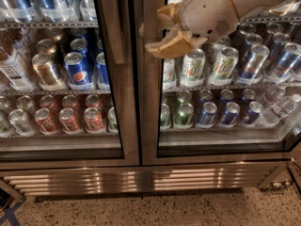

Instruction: Open right fridge door

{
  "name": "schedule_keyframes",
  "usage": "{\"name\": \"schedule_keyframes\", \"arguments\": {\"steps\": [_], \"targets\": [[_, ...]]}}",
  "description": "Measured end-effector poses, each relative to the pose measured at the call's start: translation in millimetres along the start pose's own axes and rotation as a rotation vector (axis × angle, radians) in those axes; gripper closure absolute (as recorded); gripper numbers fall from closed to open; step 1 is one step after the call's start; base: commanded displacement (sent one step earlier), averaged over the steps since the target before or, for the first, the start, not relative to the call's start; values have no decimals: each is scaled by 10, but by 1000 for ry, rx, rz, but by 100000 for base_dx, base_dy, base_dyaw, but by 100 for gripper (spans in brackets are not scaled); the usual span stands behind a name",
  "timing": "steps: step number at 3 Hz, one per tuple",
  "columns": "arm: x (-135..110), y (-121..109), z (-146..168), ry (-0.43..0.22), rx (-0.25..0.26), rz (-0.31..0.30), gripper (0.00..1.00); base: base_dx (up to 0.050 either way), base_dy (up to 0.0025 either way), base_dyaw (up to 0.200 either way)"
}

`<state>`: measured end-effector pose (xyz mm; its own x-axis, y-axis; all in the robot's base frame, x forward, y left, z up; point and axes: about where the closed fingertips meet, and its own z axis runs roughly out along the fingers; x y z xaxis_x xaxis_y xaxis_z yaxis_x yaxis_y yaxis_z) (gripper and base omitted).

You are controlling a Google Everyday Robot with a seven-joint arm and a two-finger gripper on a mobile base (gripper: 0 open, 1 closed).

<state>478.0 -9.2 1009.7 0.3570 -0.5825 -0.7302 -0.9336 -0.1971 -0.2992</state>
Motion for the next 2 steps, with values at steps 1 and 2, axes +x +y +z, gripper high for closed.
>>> {"name": "schedule_keyframes", "arguments": {"steps": [1,2], "targets": [[9,-88,-38,0,0,0,100,0,0,0],[9,-89,-38,0,0,0,100,0,0,0]]}}
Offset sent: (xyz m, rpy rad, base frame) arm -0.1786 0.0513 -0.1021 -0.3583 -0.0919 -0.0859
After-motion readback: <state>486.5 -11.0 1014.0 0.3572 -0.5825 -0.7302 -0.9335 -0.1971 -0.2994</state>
